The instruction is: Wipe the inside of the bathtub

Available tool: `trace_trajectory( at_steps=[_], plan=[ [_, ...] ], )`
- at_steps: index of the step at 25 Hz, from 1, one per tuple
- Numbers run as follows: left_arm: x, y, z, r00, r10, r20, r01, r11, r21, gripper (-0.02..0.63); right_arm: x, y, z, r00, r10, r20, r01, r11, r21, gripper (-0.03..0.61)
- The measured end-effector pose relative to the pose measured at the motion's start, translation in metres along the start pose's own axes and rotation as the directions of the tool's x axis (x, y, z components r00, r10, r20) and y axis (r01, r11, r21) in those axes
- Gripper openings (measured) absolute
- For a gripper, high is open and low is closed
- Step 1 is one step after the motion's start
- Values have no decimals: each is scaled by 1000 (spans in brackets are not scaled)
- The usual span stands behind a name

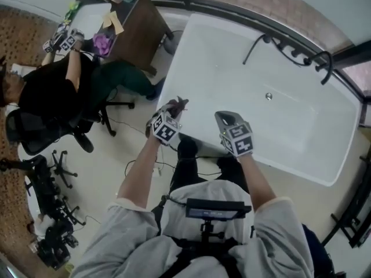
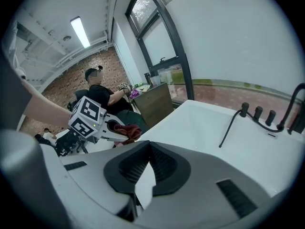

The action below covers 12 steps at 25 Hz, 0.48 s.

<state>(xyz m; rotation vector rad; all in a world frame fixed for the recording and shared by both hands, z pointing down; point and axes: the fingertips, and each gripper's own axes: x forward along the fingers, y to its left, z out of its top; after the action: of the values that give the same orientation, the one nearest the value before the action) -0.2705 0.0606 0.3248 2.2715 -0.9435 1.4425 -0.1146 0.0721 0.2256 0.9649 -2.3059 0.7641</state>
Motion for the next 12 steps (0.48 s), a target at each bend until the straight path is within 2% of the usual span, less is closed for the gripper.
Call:
trace_trajectory(
  at_steps=[3, 5, 12],
  plan=[
    [-34, -8, 36, 992, 60, 114, -56, 998, -35, 81, -30, -1, 4, 999, -2, 36, 3, 1000, -21, 9],
    [-61, -15, 59, 977, 103, 189, -89, 993, -82, 81, -52, 0, 3, 998, 0, 58, 2, 1000, -27, 9],
    [-164, -48, 124, 887, 215, 408, -99, 953, -286, 81, -143, -8, -3, 986, -27, 165, 22, 999, 34, 9]
  ],
)
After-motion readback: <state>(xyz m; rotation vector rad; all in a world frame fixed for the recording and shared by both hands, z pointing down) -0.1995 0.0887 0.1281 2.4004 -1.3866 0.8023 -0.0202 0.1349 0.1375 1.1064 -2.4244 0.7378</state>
